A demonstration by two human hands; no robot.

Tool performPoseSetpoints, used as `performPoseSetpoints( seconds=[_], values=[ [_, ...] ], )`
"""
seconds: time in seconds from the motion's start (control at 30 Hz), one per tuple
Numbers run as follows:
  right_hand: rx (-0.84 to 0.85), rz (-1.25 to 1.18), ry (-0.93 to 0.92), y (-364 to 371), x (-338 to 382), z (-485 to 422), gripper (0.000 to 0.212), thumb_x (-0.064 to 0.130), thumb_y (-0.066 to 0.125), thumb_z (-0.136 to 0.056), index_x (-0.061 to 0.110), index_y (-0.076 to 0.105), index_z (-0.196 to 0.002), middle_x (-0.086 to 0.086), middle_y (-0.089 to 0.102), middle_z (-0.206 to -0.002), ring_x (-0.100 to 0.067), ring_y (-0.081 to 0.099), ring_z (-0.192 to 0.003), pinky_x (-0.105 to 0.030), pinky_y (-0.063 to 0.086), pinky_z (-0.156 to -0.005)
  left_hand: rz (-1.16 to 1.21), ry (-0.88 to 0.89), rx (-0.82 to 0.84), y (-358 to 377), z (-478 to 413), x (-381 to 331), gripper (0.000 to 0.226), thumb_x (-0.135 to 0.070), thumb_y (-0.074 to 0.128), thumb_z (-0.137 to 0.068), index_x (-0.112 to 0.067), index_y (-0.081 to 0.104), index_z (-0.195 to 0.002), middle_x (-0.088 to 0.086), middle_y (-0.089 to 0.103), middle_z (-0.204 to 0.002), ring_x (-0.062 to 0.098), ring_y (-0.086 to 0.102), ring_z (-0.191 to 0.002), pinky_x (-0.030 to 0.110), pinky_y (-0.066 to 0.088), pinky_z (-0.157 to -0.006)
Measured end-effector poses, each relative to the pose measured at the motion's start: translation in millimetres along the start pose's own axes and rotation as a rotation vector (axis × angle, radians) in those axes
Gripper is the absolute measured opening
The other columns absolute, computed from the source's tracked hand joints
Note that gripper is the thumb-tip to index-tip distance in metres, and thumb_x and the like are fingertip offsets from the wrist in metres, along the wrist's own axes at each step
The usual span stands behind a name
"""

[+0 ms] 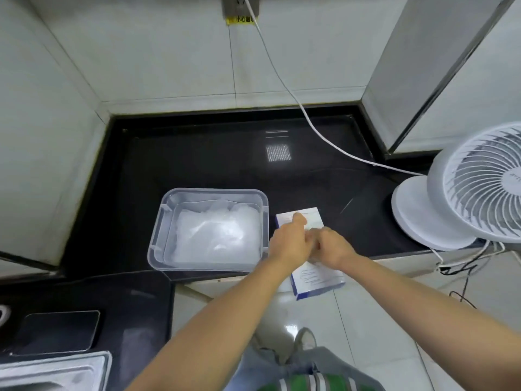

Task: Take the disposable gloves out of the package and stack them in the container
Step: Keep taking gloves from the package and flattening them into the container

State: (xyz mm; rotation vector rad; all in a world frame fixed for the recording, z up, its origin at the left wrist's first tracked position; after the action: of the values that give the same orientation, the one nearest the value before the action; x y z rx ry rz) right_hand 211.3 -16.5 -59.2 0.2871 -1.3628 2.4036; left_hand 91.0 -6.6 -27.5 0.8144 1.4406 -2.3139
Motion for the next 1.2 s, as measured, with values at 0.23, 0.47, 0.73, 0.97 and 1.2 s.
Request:
performPoseSetpoints(
  seconds=[0.23,0.47,0.73,0.97,1.2],
  values=[
    [-0.126,0.019,-0.030,9,0,6,0.016,0.016,0.062,-0.086,0.023,0.072,-0.097,0.001,0.058,-0.109,-0.025,0.064,-0.096,-0.029,0.051,-0.081,-0.195,-0.140,0.173,40,4,28,0.089,-0.034,0.071,-0.081,-0.025,0.017,-0.151,0.004,0.060,-0.121,0.028,0.060,-0.109,0.038,0.050,-0.084],
    [-0.192,-0.504,-0.155,-6,-16,-5,0.021,0.010,0.062,-0.091,0.023,0.063,-0.075,0.006,0.061,-0.088,-0.015,0.059,-0.089,-0.026,0.047,-0.081,-0.254,-0.147,0.119,42,3,24,0.089,-0.033,0.078,-0.077,-0.028,0.023,-0.147,0.003,0.058,-0.121,0.026,0.060,-0.108,0.035,0.048,-0.078],
    [-0.231,-1.172,-0.137,-55,-12,-4,0.009,0.015,0.047,-0.097,0.018,0.053,-0.090,-0.004,0.052,-0.092,-0.018,0.051,-0.085,-0.033,0.046,-0.078,-0.178,-0.177,0.124,45,2,26,0.080,-0.032,0.077,-0.078,-0.026,0.030,-0.143,0.002,0.059,-0.119,0.024,0.061,-0.106,0.035,0.050,-0.081],
    [-0.148,-1.203,0.023,-60,-22,5,0.020,0.022,0.049,-0.093,0.010,0.065,-0.096,-0.007,0.061,-0.091,-0.022,0.056,-0.085,-0.033,0.046,-0.072,0.524,-0.377,-0.092,20,-7,11,0.029,-0.025,0.040,-0.099,-0.013,0.056,-0.120,0.015,0.065,-0.104,0.027,0.062,-0.081,0.038,0.054,-0.080],
    [0.158,-1.325,-0.023,-54,-8,7,0.014,0.016,0.047,-0.102,0.016,0.059,-0.095,-0.003,0.059,-0.093,-0.012,0.057,-0.080,-0.025,0.047,-0.073,0.825,-0.350,-0.142,-22,-19,-15,0.034,-0.046,0.062,-0.082,-0.019,0.065,-0.102,0.000,0.068,-0.098,0.016,0.065,-0.087,0.032,0.054,-0.080]
  ],
)
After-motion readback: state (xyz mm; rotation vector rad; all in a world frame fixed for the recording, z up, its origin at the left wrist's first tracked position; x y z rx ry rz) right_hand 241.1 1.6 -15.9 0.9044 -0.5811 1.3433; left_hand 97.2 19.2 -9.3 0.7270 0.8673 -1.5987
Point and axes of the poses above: each hand's wrist, its own z-axis away from the middle knuckle, its own y-axis out of the palm, x = y × z, the point moved 2 cm from there along -z, towards the middle knuckle
